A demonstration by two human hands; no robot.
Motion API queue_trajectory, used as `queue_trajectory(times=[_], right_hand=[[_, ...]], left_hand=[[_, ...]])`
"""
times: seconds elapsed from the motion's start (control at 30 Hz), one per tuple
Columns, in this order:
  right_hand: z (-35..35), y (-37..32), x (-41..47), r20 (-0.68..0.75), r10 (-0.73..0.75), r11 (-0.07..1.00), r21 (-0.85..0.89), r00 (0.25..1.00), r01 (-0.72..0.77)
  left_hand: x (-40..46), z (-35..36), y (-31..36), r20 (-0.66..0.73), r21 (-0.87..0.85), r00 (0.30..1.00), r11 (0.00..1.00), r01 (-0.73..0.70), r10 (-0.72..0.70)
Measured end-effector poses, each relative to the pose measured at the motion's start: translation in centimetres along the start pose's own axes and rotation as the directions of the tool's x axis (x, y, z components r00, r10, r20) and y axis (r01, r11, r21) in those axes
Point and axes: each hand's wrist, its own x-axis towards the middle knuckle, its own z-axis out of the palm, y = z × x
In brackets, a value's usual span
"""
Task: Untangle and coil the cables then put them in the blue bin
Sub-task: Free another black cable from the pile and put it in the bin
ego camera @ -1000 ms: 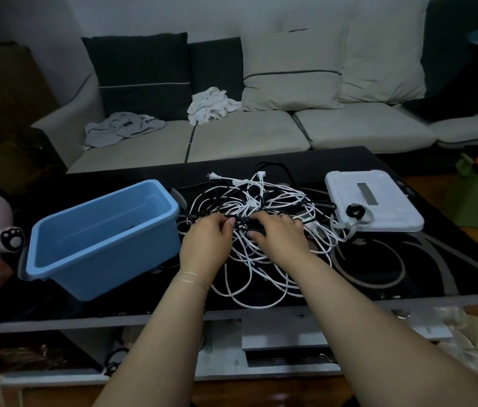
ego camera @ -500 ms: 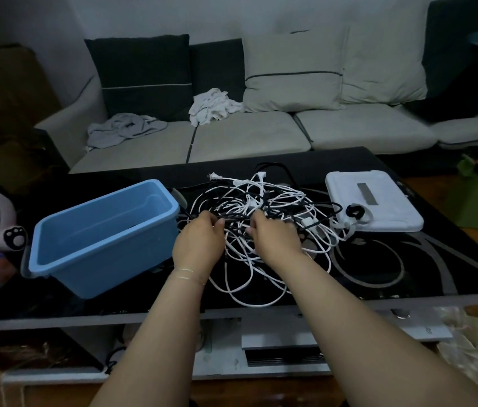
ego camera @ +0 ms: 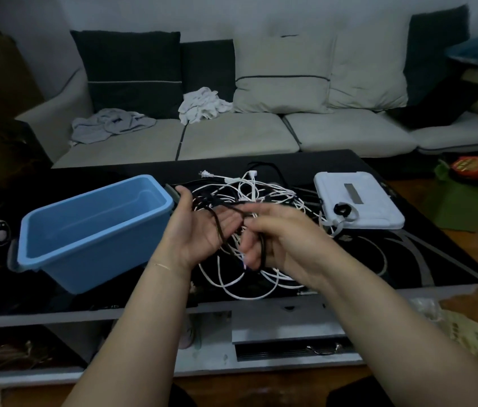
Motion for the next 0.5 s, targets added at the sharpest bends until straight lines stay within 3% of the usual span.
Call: queue_trajectory(times=[0.1,0.17,0.23,0.3,0.4,0.5], right_hand=[[-0.8,1.0,-1.4,0.115,0.240,0.959,-0.181,0.964,-0.217],[-1.6,1.8,-2.3,0.125,0.311,0.929,-0.248,0.942,-0.274],[-2.7,2.4,-2.8,0.086,0.330,0.904,-0.315,0.940,-0.289],[-3.6,2.5,-3.0,-0.045,0.313,0.897,-0.314,0.949,-0.311],[-4.6,2.7,-2.7,-0.215,0.278,0.900,-0.282,0.936,-0.332],[-4.9,2.9,-1.9,-0.211,0.278,0.933,-0.173,0.937,-0.315]], left_hand=[[-0.2,-0.2,0.1,-0.110,-0.065,0.994,0.997,-0.033,0.026],[-0.4,-0.3,-0.2,-0.184,0.025,0.983,1.000,-0.005,0.009],[-0.7,-0.2,-0.5,-0.220,0.233,0.976,0.971,0.054,-0.001],[-1.0,0.2,-1.0,-0.211,0.375,0.977,0.924,0.077,0.005],[-1.9,1.4,-1.8,-0.132,0.436,0.991,0.900,0.029,0.032],[-3.1,2.4,-2.8,-0.082,0.475,0.995,0.880,-0.010,0.055]])
